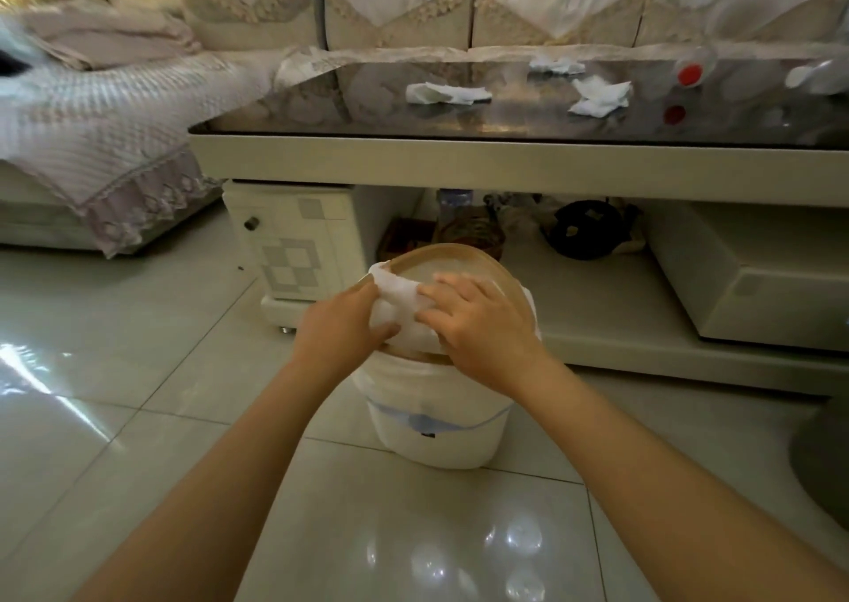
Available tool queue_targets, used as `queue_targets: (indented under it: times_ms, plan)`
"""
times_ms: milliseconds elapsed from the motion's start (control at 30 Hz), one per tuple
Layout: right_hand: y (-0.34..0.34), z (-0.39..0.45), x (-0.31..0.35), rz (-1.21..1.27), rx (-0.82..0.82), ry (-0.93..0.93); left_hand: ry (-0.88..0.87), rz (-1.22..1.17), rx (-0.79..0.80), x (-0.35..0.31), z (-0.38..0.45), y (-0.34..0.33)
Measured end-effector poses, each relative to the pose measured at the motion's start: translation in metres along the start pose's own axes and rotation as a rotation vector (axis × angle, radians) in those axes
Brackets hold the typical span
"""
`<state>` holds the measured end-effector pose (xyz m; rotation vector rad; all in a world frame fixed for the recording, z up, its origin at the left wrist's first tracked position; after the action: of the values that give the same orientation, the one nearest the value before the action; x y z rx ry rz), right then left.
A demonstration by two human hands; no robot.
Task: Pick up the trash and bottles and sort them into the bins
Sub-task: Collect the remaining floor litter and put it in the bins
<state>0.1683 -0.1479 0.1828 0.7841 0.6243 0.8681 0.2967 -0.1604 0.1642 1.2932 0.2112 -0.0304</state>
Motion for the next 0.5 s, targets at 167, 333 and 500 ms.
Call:
queue_targets:
  times_ms: [167, 333, 500]
  plan:
    - [-0.002, -0.034, -0.017, 0.046, 0.111, -0.188, -0.126, 0.006, -0.060, -0.032, -0.008, -0.002]
    - [0.030, -0.077, -0.030, 0.027, 0.103, -0.341, -0.309, -0.062, -0.204, -0.094, -0.032, 0.003]
    - [0.046, -0.158, -0.042, -0.041, 0.168, -0.494, -0.595, -0.136, -0.269, -0.169, -0.077, -0.012]
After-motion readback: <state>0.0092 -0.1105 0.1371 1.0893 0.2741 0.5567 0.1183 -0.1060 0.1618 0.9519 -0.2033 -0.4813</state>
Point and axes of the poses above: each hand's wrist, its own z-axis towards the middle knuckle, its own y-axis out of the back of the hand, x = y × z, the point moved 10 cm from there along z, towards the middle knuckle, and after that the axes turned 2 degrees about z, right-handed, at the moved point
